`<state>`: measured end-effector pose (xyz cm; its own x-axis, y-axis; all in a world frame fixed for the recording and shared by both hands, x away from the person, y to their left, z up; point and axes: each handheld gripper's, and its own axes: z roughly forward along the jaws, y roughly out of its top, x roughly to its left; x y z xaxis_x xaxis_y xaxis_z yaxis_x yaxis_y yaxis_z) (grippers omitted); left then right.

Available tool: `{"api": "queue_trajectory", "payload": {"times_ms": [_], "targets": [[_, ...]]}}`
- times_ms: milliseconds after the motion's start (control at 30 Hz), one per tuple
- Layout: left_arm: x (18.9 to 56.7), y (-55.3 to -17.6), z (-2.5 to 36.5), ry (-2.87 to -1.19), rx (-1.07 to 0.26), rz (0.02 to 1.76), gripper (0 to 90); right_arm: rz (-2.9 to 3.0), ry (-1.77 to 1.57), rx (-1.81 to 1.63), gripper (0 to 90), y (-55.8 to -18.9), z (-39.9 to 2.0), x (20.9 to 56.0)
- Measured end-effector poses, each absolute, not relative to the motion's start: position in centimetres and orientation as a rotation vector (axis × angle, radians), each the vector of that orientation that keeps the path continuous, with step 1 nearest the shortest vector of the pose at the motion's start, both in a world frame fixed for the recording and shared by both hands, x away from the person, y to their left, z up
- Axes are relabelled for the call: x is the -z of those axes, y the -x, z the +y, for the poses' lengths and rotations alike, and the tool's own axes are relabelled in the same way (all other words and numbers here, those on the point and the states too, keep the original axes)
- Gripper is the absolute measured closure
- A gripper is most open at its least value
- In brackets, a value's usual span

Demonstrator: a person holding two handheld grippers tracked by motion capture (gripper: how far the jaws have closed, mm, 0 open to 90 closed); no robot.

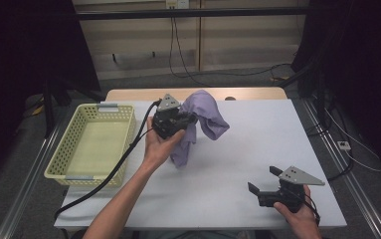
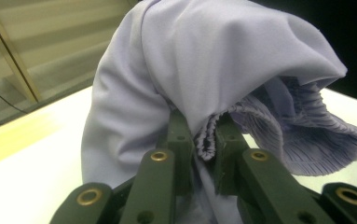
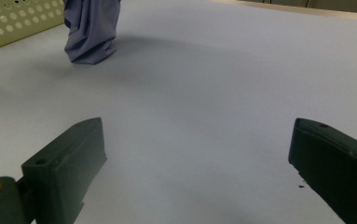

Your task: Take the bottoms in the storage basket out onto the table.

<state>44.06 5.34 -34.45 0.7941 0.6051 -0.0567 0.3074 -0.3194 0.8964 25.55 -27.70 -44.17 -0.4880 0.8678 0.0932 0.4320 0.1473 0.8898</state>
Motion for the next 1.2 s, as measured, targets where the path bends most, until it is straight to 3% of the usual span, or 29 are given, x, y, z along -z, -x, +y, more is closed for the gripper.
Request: {"api": "queue_trajectory", "payload": {"times_ms": [200, 1200], "targets": [[35.6, -44.5, 5.7, -1.919, -0.293, 0.731, 80.3, 1.982, -1.242, -1.299, 3.8, -25.5, -27.7, 44.2], [39.2, -45.6, 4.3, -2.020, -0.295, 0.783, 79.2, 1.990, -1.235, -1.302, 3.8, -25.5, -27.7, 44.1]]}}
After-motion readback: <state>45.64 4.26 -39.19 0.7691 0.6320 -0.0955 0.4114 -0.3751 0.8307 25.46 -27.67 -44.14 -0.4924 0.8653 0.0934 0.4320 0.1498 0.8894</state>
